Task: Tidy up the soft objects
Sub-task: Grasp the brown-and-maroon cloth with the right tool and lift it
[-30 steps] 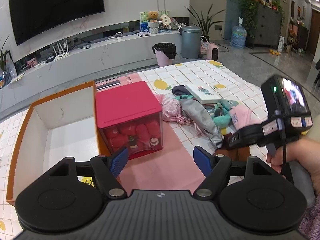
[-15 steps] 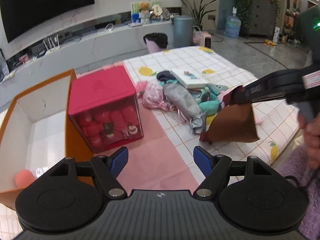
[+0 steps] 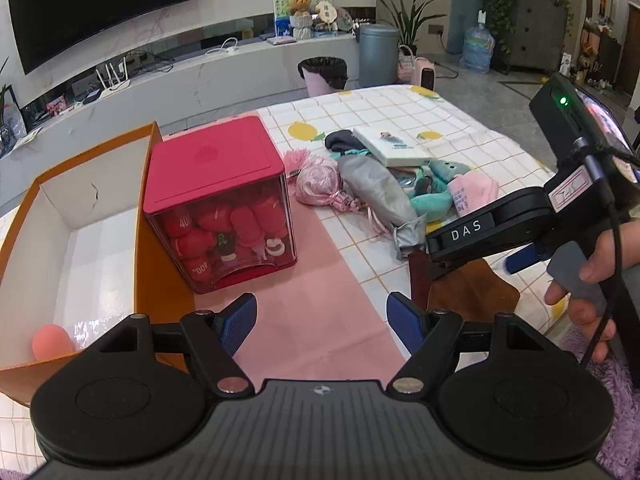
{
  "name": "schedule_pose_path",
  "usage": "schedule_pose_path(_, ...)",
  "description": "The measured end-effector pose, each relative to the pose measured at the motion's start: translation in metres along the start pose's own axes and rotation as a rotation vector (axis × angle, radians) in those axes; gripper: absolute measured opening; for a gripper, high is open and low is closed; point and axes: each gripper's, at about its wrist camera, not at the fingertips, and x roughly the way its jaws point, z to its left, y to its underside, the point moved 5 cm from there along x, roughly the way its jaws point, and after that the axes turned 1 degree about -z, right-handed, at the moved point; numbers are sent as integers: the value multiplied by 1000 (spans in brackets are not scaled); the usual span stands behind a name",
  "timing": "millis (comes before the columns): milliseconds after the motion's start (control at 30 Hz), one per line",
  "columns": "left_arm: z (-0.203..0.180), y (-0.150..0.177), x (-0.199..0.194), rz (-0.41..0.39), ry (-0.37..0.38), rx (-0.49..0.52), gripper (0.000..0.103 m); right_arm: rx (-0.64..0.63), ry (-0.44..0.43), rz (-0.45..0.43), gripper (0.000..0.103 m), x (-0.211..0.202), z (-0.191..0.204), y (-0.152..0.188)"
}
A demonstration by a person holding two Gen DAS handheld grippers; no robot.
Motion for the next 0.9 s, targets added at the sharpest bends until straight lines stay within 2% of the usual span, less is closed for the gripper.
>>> schedule_pose_path(133, 2, 3, 2, 7, 25, -6, 87, -18, 67, -35, 100, -4, 1, 4)
schedule_pose_path(200, 3, 3, 7, 21, 38, -21, 87, -19, 97, -1, 101, 5, 1, 6)
schedule_pose_path(300, 3, 4, 11, 16, 29, -28, 87, -24, 83, 68, 101, 19, 5, 8)
schedule_pose_path(433, 4, 1, 15, 11, 23, -31, 87, -122, 209, 81, 101, 32, 19, 12)
schedule_pose_path(500, 5, -3, 17, 13, 26, -49, 87, -145, 214, 65, 99, 32, 24, 14)
schedule_pose_path(533, 5, -5, 19, 14, 32, -58, 87, -146, 212, 62, 92, 32, 24, 15)
schedule_pose_path(600, 4, -11, 22, 14, 41, -75, 87, -151, 206, 53, 72, 30, 23, 16)
schedule_pose_path(667, 1, -16, 26, 18, 48, -85, 87, -157, 198, 18, 30, 25, 25, 16)
schedule_pose_path(733, -2, -21, 30, 25, 46, -85, 87, -138, 213, -43, 8, 17, 23, 13)
schedule_pose_path(800, -6, -26, 34, 25, 40, -82, 87, -77, 224, -80, 7, 10, 10, 8)
schedule_pose_path(900, -14, -32, 44, 34, 34, -80, 87, -5, 169, -94, 7, 5, -2, 4)
